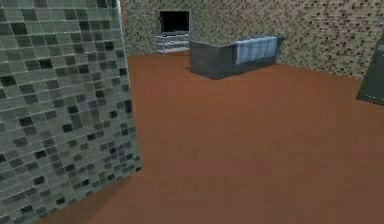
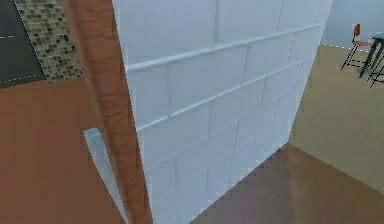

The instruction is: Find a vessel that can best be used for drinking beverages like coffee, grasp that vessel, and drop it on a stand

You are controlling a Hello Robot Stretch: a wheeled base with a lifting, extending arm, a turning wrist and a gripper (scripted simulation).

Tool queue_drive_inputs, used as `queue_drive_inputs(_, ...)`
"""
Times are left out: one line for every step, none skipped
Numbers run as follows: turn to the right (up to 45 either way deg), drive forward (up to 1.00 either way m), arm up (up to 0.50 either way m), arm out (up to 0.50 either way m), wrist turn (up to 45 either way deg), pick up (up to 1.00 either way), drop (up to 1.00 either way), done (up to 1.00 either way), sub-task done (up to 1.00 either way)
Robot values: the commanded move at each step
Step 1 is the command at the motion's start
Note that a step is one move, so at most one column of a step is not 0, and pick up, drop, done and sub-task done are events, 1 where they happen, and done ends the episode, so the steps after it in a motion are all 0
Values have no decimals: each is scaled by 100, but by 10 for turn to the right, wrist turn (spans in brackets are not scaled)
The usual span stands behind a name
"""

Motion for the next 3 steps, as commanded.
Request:
queue_drive_inputs(-30, 0, 0, 0, 0, 0, 0, 0, 0)
queue_drive_inputs(-90, 0, 0, 0, 0, 0, 0, 0, 0)
queue_drive_inputs(0, 5, 0, 0, 0, 0, 0, 0, 0)
